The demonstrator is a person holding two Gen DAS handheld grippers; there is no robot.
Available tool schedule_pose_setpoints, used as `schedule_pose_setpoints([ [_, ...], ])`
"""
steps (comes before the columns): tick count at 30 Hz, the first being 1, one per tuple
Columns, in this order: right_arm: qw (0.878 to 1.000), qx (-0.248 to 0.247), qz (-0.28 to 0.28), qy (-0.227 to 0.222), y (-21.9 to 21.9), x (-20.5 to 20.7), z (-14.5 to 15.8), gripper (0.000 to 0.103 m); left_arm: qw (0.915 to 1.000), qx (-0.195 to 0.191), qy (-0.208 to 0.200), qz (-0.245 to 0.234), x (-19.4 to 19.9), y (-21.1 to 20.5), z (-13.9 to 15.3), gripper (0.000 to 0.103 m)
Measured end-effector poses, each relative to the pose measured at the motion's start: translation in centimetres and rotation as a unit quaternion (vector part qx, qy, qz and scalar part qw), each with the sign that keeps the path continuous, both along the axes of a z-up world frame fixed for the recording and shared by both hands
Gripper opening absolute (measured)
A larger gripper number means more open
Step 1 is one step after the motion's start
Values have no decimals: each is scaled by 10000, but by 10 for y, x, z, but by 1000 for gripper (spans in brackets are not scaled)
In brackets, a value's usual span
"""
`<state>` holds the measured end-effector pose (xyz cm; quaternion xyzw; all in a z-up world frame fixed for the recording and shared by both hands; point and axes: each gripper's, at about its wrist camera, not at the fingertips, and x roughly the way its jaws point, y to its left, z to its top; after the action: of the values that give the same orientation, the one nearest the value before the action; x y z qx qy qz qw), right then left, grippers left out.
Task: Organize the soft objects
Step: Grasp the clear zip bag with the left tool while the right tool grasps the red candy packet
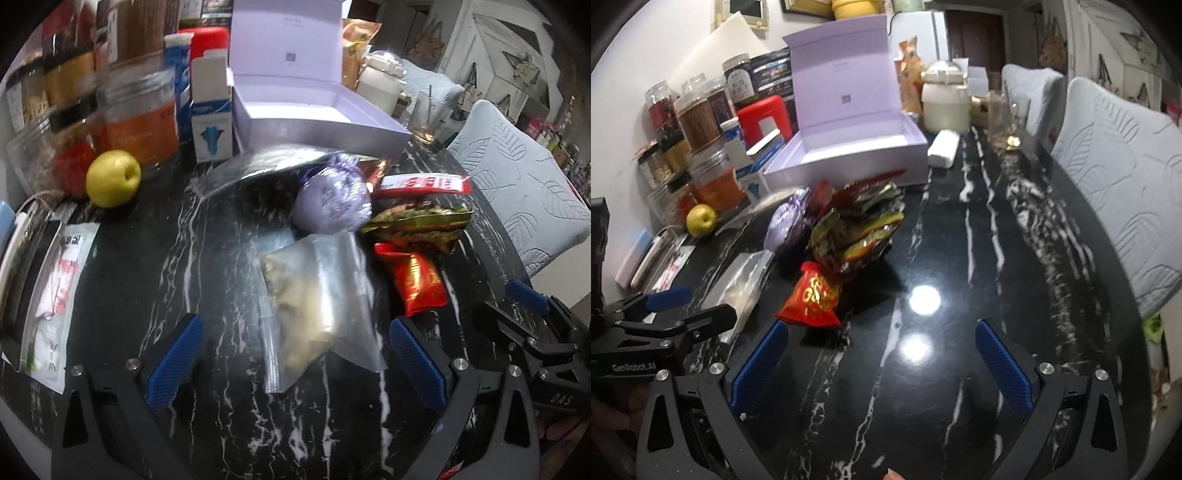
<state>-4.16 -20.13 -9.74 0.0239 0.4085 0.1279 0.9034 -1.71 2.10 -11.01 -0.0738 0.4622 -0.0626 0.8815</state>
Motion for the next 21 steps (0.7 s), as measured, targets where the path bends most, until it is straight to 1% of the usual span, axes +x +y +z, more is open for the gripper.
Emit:
schedule_pose_setpoints([
  [5, 9998, 97, 2, 145, -1, 9, -9, 103, 9995, -201, 229, -11, 11, 0, -9, 103],
  [6, 9998, 128, 7, 167, -2, 11, -10, 103, 9994, -155, 291, -44, 13, -2, -12, 103],
  [8, 9996, 187, 23, 222, -2, 14, -12, 103, 9997, 55, 231, -64, 16, -8, -13, 103],
  [11, 9992, 267, 61, 280, -2, 17, -15, 103, 9996, 180, 175, -88, 19, -13, -15, 102],
  [12, 9991, 292, 84, 298, -1, 19, -16, 103, 9994, 312, 137, -73, 20, -16, -16, 98],
  [13, 9989, 326, 125, 317, 0, 21, -17, 103, 9989, 453, 80, -62, 21, -17, -16, 90],
  [14, 9987, 349, 167, 346, 2, 22, -18, 103, 9986, 530, 15, -71, 21, -18, -16, 84],
  [16, 9982, 360, 226, 413, 5, 26, -21, 103, 9986, 509, -90, -110, 21, -17, -14, 65],
  [17, 9981, 366, 245, 432, 7, 28, -22, 103, 9986, 498, -130, -124, 20, -16, -13, 61],
  [19, 9977, 398, 278, 465, 10, 31, -22, 103, 9979, 593, -197, -185, 19, -15, -13, 57],
  [20, 9976, 406, 286, 487, 11, 32, -23, 103, 9979, 583, -229, -180, 17, -13, -13, 56],
  [21, 9974, 406, 289, 514, 13, 34, -23, 103, 9981, 550, -241, -169, 16, -11, -13, 54],
])
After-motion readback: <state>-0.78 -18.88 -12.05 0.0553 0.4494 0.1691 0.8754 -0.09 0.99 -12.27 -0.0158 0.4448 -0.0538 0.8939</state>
